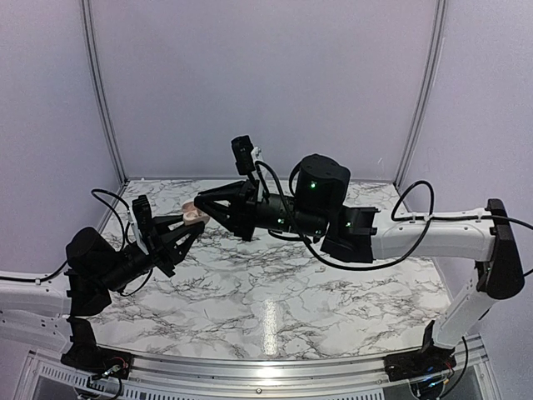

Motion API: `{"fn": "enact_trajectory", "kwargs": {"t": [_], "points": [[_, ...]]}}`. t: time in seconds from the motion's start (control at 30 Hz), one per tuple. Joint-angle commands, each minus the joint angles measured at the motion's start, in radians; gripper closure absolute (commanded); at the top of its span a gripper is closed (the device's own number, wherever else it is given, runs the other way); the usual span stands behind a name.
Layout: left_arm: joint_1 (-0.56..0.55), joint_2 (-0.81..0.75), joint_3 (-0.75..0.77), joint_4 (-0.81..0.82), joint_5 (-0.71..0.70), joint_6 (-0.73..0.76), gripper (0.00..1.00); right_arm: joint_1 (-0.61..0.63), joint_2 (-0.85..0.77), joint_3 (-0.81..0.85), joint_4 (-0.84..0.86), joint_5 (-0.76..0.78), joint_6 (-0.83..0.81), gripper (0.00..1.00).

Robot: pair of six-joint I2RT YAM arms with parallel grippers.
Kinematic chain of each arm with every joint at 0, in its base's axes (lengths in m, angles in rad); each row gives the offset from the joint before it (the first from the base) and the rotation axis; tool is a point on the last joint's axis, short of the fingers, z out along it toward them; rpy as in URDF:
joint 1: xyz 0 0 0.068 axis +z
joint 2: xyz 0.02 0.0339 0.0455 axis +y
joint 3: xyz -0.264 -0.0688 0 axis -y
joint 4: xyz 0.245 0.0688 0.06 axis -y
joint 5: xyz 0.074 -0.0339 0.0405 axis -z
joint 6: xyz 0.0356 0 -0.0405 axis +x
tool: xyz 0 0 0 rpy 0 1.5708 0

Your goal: Insert the wireless bluetooth earbuds into the charging case

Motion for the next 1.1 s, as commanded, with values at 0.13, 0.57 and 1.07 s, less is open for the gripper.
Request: {"fn": "enact_trajectory", "kwargs": {"t": [0.13, 0.57, 1.07], "points": [[-0.004, 0.006, -0.013, 0.073, -0.022, -0.012, 1.00, 0.023, 0.011, 0.015, 0.054, 0.035, 0.045, 0.93], [-0.006, 0.003, -0.012, 0.076, -0.021, -0.012, 1.00, 0.043, 0.026, 0.028, 0.011, 0.111, 0.021, 0.93], [-0.006, 0.001, -0.013, 0.083, -0.028, -0.011, 1.00, 0.048, 0.033, 0.008, 0.016, 0.164, 0.034, 0.94]]}}
